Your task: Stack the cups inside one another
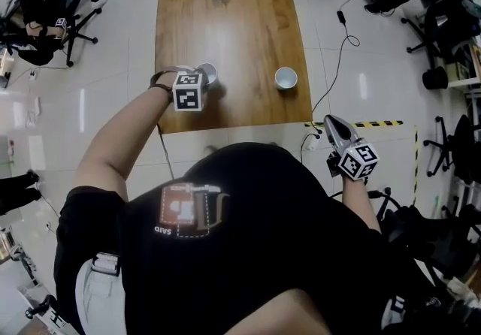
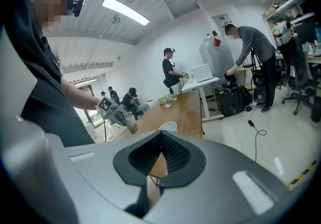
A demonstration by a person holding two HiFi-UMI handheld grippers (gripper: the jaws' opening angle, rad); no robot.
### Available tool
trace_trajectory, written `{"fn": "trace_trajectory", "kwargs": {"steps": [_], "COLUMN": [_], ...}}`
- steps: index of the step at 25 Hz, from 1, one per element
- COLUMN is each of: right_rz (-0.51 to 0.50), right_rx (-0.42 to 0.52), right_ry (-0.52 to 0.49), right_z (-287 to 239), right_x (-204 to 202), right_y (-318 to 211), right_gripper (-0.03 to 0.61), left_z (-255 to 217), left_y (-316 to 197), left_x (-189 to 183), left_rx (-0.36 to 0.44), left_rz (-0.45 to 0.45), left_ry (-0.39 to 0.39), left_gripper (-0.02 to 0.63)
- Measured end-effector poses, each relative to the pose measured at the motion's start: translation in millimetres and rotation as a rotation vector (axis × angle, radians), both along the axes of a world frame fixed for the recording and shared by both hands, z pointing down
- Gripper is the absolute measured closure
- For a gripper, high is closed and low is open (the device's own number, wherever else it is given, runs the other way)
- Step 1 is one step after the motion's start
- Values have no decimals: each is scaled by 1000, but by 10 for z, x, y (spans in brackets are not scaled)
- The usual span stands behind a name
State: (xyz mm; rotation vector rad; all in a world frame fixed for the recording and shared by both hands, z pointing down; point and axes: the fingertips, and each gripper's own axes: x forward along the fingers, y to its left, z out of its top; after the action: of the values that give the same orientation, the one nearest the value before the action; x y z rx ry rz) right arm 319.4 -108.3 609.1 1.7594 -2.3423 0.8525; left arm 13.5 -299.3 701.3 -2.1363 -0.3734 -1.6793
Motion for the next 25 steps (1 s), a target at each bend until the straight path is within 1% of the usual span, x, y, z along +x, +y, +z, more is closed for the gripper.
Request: {"fn": "trace_trajectory", "kwargs": {"steps": [3, 5, 7, 9, 11, 14, 17, 20, 21, 22, 23, 24, 25], "right_rz": [14, 28, 47, 73, 103, 144, 173, 189, 196, 203, 209, 212, 211], "right_rx": [13, 23, 29, 32, 34, 34, 25, 9, 6, 5, 5, 6, 7], "right_ry": [-12, -14, -12, -8, -7, -3, -4, -7, -8, -9, -9, -9, -6], "right_z": [39, 28, -3, -34, -52, -66, -51, -3, 10, 18, 23, 24, 17], "right_x": [58, 104, 179, 283, 393, 521, 617, 664, 680, 700, 723, 745, 761], "right_y": [71, 129, 197, 281, 388, 551, 697, 849, 888, 914, 929, 934, 926], "right_gripper": [565, 565, 565, 565, 565, 565, 565, 565, 565, 565, 565, 565, 565], "left_z": [-477, -778, -992, -1072, -1018, -796, -522, -197, -107, -48, -31, -60, -135], "left_y": [-1, 47, 156, 306, 468, 649, 678, 625, 610, 601, 597, 596, 595], "left_x": [548, 954, 1349, 1684, 1932, 2147, 2276, 2294, 2281, 2276, 2287, 2311, 2341], "left_rx": [22, 27, 23, 20, 23, 23, 39, 45, 34, 20, 7, -2, -7], "left_rz": [30, 73, 131, 196, 264, 336, 355, 329, 315, 302, 292, 281, 268], "left_ry": [110, 169, 206, 214, 192, 133, 70, -35, -70, -91, -95, -81, -49], "left_gripper": [594, 594, 592, 592, 592, 592, 591, 590, 555, 492, 447, 437, 432]}}
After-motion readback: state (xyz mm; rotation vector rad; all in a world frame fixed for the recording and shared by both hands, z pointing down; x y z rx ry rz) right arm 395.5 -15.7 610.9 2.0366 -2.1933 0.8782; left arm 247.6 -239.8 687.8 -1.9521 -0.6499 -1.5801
